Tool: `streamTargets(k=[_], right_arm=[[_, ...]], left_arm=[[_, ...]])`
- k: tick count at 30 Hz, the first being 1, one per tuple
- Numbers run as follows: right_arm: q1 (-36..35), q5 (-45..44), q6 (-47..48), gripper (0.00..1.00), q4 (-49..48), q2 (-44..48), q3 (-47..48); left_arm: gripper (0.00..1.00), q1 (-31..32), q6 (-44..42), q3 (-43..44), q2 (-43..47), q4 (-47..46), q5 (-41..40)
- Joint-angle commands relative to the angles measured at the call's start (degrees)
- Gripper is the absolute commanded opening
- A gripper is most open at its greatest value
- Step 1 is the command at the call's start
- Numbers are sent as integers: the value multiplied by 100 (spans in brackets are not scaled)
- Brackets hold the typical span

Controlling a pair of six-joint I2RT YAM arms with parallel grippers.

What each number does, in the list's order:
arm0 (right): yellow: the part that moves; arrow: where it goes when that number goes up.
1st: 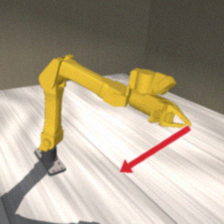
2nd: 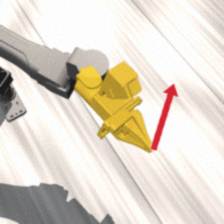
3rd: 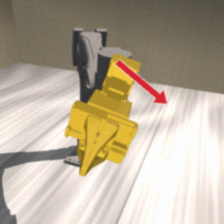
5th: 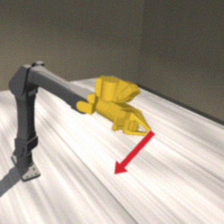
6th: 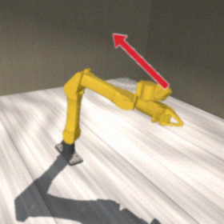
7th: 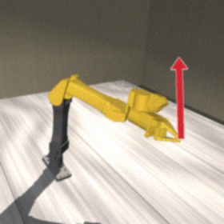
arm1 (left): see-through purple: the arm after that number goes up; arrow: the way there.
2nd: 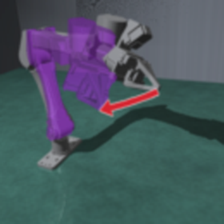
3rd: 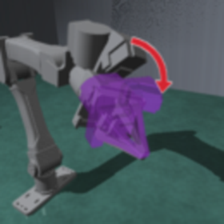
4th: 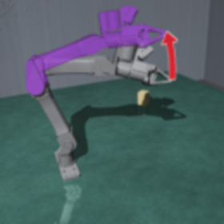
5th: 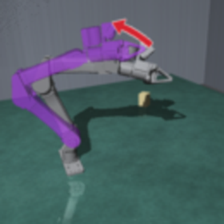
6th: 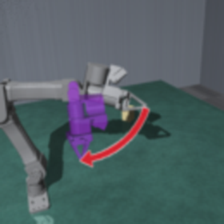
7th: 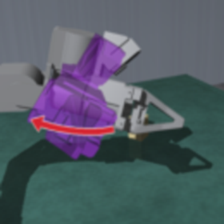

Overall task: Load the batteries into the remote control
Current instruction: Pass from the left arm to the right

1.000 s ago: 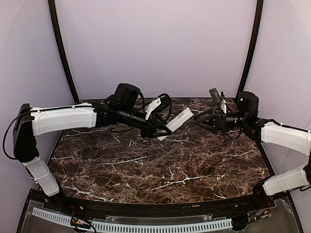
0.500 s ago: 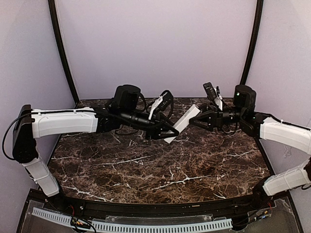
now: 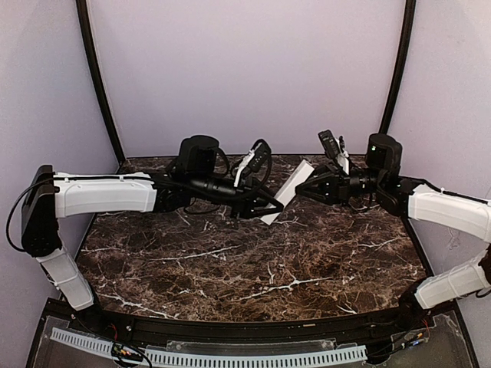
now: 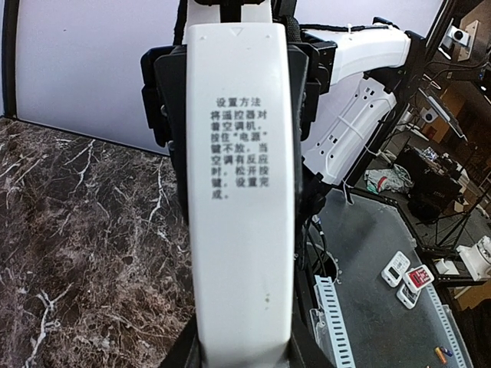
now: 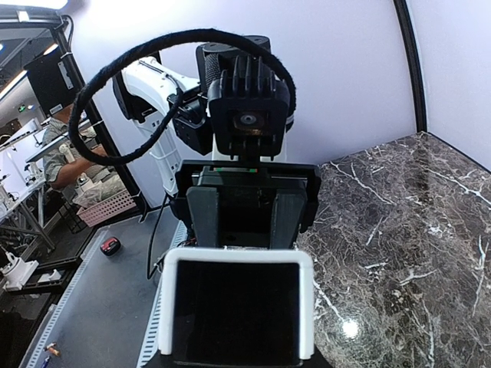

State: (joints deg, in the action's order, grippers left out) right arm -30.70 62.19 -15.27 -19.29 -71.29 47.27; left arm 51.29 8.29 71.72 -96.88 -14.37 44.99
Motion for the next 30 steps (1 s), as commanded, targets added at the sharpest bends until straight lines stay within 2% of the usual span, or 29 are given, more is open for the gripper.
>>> streamTargets(k=[1, 5, 8, 13, 15, 17, 19, 23, 25, 26, 27, 29, 30], right_arm=[[-85, 220, -72, 30, -154, -114, 159], [-84, 226, -126, 39, -220, -154, 187], [-85, 261, -162, 38, -255, -186, 202], [-91, 299, -143, 20, -220, -213, 205], [-81, 298, -148, 19, -180, -248, 212], [-90, 361, -176, 33, -156, -292, 243], [-86, 381, -189, 36, -175, -299, 227], [-91, 395, -196, 13, -137, -313, 252], [-92, 415, -183, 6, -96, -314, 280], [-87, 427, -175, 4, -60, -311, 301], [-89, 446, -160, 2, -11, -309, 327], [-84, 480, -136, 0, 58, -307, 356], [-85, 511, -123, 0, 89, -299, 373]], left_arm=[[7, 30, 100, -46, -30, -409, 163], [7, 35, 121, 4, -79, -400, 159], [7, 61, 82, 37, -119, -359, 143], [7, 70, 25, 38, -115, -317, 112], [7, 74, 31, 2, -95, -361, 42], [7, 74, 38, -22, -77, -398, -12], [7, 74, 33, -26, -66, -427, -17], [10, 72, 29, -85, -26, -515, -57], [25, 74, -65, -122, 24, -454, -145], [36, 74, -140, -152, 49, -405, -178], [41, 72, -325, -177, 128, -296, -272], [61, 72, -759, -255, 303, 21, -468], [65, 74, -1126, -297, 372, 158, -577]])
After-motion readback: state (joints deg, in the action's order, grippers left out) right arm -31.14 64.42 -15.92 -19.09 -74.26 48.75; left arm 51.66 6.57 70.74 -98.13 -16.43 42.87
